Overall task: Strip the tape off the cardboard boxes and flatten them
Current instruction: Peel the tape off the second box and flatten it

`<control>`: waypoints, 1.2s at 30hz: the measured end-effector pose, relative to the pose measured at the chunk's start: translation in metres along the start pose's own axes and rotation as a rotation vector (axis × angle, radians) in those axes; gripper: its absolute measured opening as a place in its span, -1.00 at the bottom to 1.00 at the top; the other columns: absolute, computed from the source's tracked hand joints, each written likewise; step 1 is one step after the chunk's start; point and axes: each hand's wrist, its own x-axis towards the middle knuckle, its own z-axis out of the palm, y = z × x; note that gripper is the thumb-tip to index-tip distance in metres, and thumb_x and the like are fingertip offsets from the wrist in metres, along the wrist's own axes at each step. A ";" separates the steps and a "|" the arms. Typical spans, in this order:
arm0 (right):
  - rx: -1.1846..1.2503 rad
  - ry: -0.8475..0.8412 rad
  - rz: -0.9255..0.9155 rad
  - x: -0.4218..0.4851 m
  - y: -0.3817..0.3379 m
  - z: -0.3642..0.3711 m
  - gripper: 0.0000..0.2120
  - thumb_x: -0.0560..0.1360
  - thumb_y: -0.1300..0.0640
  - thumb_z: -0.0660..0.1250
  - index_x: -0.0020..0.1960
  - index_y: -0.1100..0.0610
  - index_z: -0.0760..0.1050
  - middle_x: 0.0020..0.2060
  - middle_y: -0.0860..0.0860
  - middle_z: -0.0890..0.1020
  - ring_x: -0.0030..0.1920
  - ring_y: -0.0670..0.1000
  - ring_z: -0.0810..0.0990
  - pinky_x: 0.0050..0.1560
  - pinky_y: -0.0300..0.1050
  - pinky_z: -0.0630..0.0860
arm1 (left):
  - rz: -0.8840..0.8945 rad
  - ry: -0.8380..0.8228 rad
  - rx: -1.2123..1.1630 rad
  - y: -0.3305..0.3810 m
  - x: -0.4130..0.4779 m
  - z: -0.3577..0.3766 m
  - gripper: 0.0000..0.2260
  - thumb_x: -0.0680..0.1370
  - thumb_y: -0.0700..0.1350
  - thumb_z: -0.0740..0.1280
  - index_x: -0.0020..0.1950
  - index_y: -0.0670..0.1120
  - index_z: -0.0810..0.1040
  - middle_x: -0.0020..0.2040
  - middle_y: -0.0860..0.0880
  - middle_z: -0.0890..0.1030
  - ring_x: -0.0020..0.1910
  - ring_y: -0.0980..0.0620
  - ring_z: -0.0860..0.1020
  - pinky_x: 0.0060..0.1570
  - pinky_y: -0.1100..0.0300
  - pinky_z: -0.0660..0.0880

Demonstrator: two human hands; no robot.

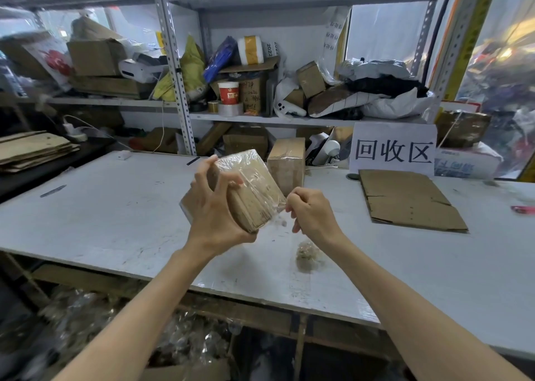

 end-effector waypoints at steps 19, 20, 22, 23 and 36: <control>0.194 0.076 0.140 0.011 0.027 0.005 -0.69 0.42 0.11 0.48 0.07 0.17 0.48 -0.07 0.07 0.62 -0.03 0.11 0.63 -0.14 0.08 0.64 | -0.676 -0.516 -0.421 -0.010 0.010 -0.003 0.21 0.00 0.42 0.49 0.55 0.25 -0.01 0.52 -0.09 0.11 0.44 -0.17 0.28 0.38 -0.15 0.36; 0.204 0.083 0.182 0.013 0.029 0.005 -0.68 0.43 0.08 0.48 0.08 0.18 0.47 -0.05 0.09 0.63 0.00 0.12 0.63 -0.12 0.10 0.64 | -0.685 -0.607 -0.446 -0.013 0.006 -0.001 0.20 0.02 0.41 0.50 0.55 0.26 -0.02 0.48 -0.12 0.19 0.39 -0.18 0.36 0.32 -0.16 0.43; 0.201 0.078 0.224 0.014 0.028 0.003 -0.59 0.42 0.04 0.49 0.13 0.16 0.39 0.01 0.11 0.62 0.00 0.08 0.63 -0.10 0.06 0.64 | -0.696 -0.673 -0.502 -0.015 0.001 -0.001 0.15 0.06 0.40 0.50 0.54 0.25 0.01 0.41 -0.11 0.31 0.29 -0.17 0.46 0.15 -0.10 0.57; 0.196 0.087 0.216 0.013 0.026 0.002 -0.51 0.40 0.01 0.50 0.17 0.13 0.33 0.05 0.11 0.59 0.00 0.04 0.62 -0.10 -0.01 0.63 | -0.726 -0.640 -0.553 -0.015 0.001 -0.002 0.13 0.06 0.40 0.49 0.54 0.24 0.05 0.38 -0.11 0.37 0.24 -0.15 0.51 0.01 -0.02 0.62; -0.063 -0.113 -0.125 0.001 0.003 0.013 -0.63 0.51 -0.19 0.28 0.24 -0.03 0.46 -0.12 -0.16 0.60 -0.08 -0.11 0.57 -0.11 -0.25 0.49 | -0.695 -0.325 -0.663 -0.013 0.019 -0.028 -0.24 0.28 0.28 0.44 0.40 -0.02 0.41 0.21 -0.04 0.56 0.10 0.07 0.58 -0.10 0.29 0.55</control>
